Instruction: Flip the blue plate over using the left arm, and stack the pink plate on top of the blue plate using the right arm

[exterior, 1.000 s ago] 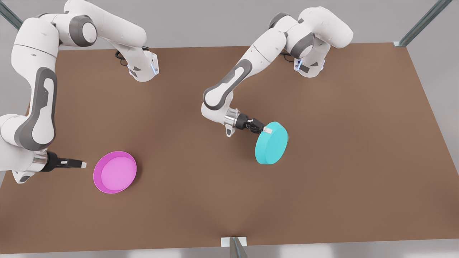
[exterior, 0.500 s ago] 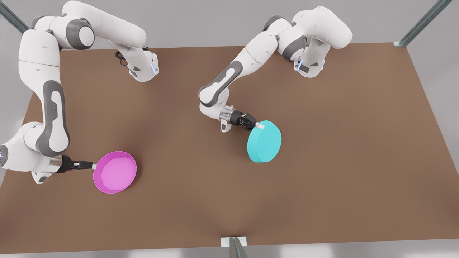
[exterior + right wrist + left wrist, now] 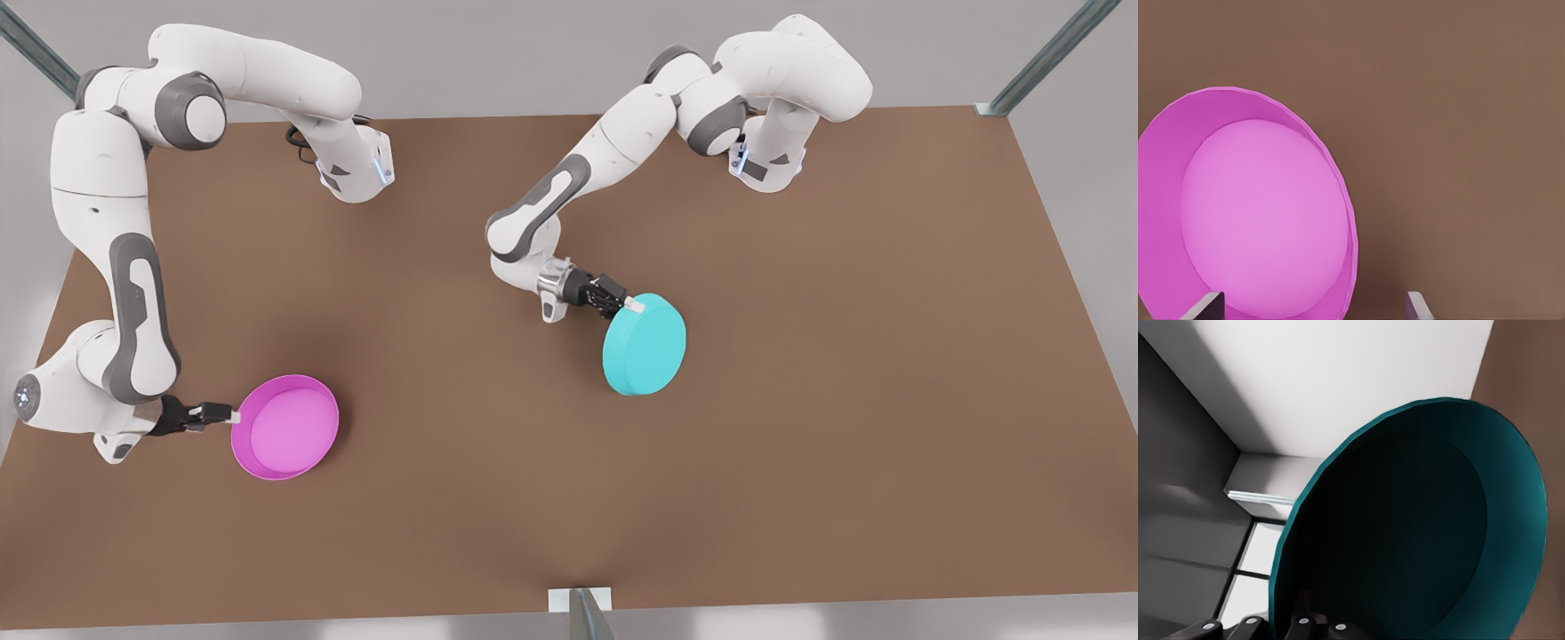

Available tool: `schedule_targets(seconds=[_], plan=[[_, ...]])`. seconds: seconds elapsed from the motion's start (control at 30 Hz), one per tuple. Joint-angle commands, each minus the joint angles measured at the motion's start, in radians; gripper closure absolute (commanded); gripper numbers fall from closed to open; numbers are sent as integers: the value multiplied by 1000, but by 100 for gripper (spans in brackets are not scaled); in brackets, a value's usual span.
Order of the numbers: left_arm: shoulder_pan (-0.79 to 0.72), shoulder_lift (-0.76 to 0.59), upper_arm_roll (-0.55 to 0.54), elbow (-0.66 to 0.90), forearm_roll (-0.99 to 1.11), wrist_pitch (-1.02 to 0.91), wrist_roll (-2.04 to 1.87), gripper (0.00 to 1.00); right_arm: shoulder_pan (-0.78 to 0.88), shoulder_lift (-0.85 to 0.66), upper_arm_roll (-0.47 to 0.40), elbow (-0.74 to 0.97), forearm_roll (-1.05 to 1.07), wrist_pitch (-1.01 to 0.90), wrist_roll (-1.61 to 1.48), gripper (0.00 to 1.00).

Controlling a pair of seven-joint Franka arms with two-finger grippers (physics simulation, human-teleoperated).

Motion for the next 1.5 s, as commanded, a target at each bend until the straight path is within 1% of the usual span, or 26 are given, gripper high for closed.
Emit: schedule_targets(seconds=[0.0, 0.03, 0.07, 0.1, 0.2, 0.4, 0.53, 0.6, 0.73, 0.77, 0.83, 0.87, 0.9, 0.97, 1.03, 1.17, 1.33, 1.4, 1.47], plan=[[-2, 0, 1, 0, -45, 0, -1, 38, 0, 3, -1, 0, 1, 2, 0, 0], [-2, 0, 1, 2, -47, 0, -1, 37, 3, 12, -1, 0, -1, 4, -2, 0], [-4, 0, 1, 2, -47, 0, -1, 30, 6, 27, -1, 0, -2, 7, -9, 0], [-4, 0, 1, 2, -47, 0, -1, 22, 11, 35, -1, 0, -5, 7, -11, 0], [-9, 3, 1, 2, -48, 0, -1, 6, 15, 54, -1, 2, -39, 28, -23, 0], [-25, 11, 1, 32, -48, -10, 4, 5, 15, 70, -1, 2, -41, 28, -31, 0], [-36, 14, -4, 69, -85, -11, 5, 5, 20, 75, -1, 2, -41, 30, -26, 0], [-35, 17, -33, 81, -85, -25, 5, 5, 20, 80, -1, 3, -41, 30, -26, 0], [-50, 25, -50, 118, -117, -26, 5, 5, 21, 80, -1, 3, -53, 30, -31, 0], [-53, 31, -51, 136, -139, -26, 4, 5, 21, 80, -1, 3, -76, 28, -32, 11], [-67, 37, -50, 149, -163, -25, 4, 5, 21, 80, -1, 2, -79, 22, -35, 24], [-75, 40, -51, 158, -166, -25, 4, 5, 20, 80, -1, 2, -79, 16, -48, 28], [-79, 40, -50, 163, -192, -25, 4, 5, 20, 80, -1, 0, -79, 14, -48, 28], [-85, 40, -51, 186, -240, -22, 2, 5, 20, 80, -1, 2, -79, 14, -44, 34], [-96, 40, -51, 209, -278, -20, 2, 5, 20, 83, -1, 2, -81, 14, -37, 36], [-107, 40, -51, 233, -356, -16, -1, 5, 18, 87, -1, 0, -81, 14, -38, 36], [-104, 37, -50, 307, -591, 55, -116, 5, 20, 90, -1, 0, -79, 14, -37, 42], [-104, 37, -51, 337, -643, 62, -144, 5, 20, 90, -1, -2, -79, 14, -38, 42], [-105, 33, -48, 362, -711, 62, -173, 5, 20, 90, -1, -2, -79, 14, -40, 45]])
